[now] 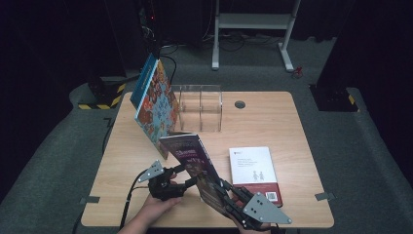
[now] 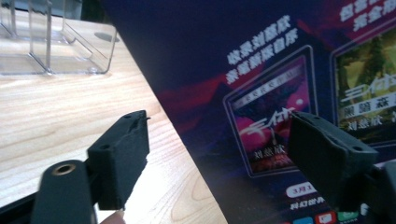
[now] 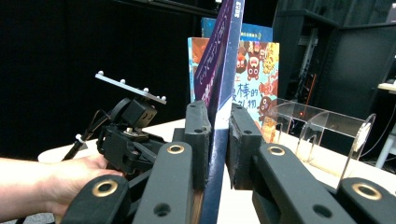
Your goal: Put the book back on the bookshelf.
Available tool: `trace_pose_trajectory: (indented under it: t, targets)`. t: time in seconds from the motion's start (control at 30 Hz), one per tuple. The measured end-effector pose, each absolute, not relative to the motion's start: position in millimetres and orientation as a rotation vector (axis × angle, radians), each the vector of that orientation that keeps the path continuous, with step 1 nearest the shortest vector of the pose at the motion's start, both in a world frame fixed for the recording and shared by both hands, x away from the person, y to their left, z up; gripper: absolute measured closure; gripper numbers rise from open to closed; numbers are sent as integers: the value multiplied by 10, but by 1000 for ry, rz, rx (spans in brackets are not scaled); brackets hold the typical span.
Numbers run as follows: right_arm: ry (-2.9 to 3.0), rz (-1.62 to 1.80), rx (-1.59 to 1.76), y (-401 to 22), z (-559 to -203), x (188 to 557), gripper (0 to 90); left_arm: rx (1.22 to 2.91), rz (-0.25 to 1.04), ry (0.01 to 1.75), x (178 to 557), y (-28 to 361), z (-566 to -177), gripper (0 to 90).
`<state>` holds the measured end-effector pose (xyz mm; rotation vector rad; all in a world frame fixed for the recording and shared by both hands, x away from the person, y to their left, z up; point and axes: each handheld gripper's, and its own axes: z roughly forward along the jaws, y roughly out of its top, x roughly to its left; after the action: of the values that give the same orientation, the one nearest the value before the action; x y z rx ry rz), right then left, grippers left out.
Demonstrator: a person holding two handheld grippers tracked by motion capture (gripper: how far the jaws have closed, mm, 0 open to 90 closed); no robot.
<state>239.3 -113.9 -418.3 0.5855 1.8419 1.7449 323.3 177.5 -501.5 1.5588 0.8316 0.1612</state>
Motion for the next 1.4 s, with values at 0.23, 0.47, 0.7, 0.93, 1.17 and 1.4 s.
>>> trace_pose_trajectory:
  t: [0.23, 0.47, 0.7, 0.93, 1.17, 1.4]
  targets:
    - [1843, 1738, 594, -1139, -4200, 2405, 805, 1573, 149, 818, 3204, 1704, -5022, 253]
    - [1820, 1720, 597, -1158, -4217, 2408, 804, 1582, 196, 832, 3179, 1731, -5008, 320]
    - [1788, 1689, 599, -1196, -4227, 2422, 805, 1556, 250, 853, 3128, 1752, -5013, 516]
    - [1748, 1654, 584, -1216, -4241, 2434, 805, 1520, 319, 871, 3097, 1810, -5014, 721]
    - [1745, 1608, 582, -1224, -4272, 2460, 809, 1514, 344, 870, 3081, 1811, -5020, 810]
    - [1735, 1595, 579, -1286, -4304, 2486, 811, 1514, 357, 859, 3055, 1790, -5023, 827]
